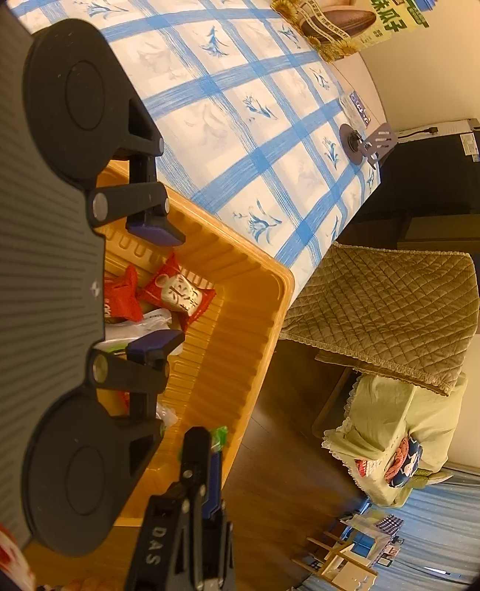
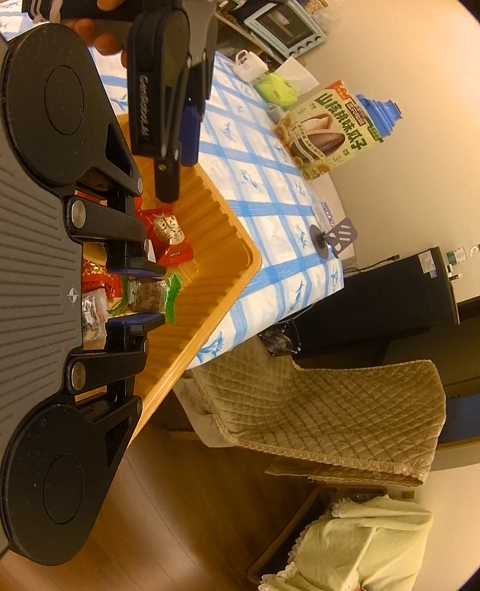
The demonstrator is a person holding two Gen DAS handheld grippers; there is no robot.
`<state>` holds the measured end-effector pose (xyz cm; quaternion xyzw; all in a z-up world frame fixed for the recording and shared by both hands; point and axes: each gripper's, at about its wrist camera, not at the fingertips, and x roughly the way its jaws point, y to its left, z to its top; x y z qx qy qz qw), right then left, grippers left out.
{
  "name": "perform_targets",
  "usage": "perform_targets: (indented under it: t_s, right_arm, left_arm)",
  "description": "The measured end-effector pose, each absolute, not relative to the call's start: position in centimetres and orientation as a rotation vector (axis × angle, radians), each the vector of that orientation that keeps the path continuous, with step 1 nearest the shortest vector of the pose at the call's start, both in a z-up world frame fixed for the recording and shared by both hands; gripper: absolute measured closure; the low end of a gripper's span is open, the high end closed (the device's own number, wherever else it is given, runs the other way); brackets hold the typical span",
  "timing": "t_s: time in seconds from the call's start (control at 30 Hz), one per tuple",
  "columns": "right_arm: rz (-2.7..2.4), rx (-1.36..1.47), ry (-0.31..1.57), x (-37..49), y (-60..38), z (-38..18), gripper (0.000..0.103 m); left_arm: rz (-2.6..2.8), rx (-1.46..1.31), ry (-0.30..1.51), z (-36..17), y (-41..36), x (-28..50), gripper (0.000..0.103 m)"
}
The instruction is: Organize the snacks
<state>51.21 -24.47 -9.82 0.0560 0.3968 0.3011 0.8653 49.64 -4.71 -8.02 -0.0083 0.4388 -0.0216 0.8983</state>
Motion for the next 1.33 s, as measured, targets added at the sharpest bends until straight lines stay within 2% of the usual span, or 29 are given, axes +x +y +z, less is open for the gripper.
perform_targets:
  t_s: [0.7,0.8,0.87,1.1,1.17,1.33]
  right_arm:
    - [0.647,0.108,0.778,52.4,-21.4,-9.6,0.080]
    - [0.640,0.111,0.777,51.9,-22.0,-9.3,0.069]
    - [0.630,0.124,0.771,51.3,-22.5,-9.0,0.050]
    - [0.573,0.159,0.766,48.8,-24.5,-7.6,0.037]
    - [0.545,0.157,0.763,47.8,-24.9,-7.1,0.028]
    - [0.490,0.168,0.765,45.0,-25.8,-5.9,0.019]
  left_arm:
    - [-0.019,-0.042,0.869,-5.8,-3.6,46.7,0.047]
    - [-0.035,-0.032,0.864,-5.6,-3.8,46.1,0.046]
    - [-0.049,-0.029,0.861,-5.4,-4.0,45.8,0.045]
    - [-0.100,-0.002,0.857,-4.6,-4.6,43.8,0.041]
    - [-0.111,0.005,0.858,-4.3,-4.6,43.0,0.040]
    - [-0.135,0.006,0.863,-3.7,-3.9,40.5,0.039]
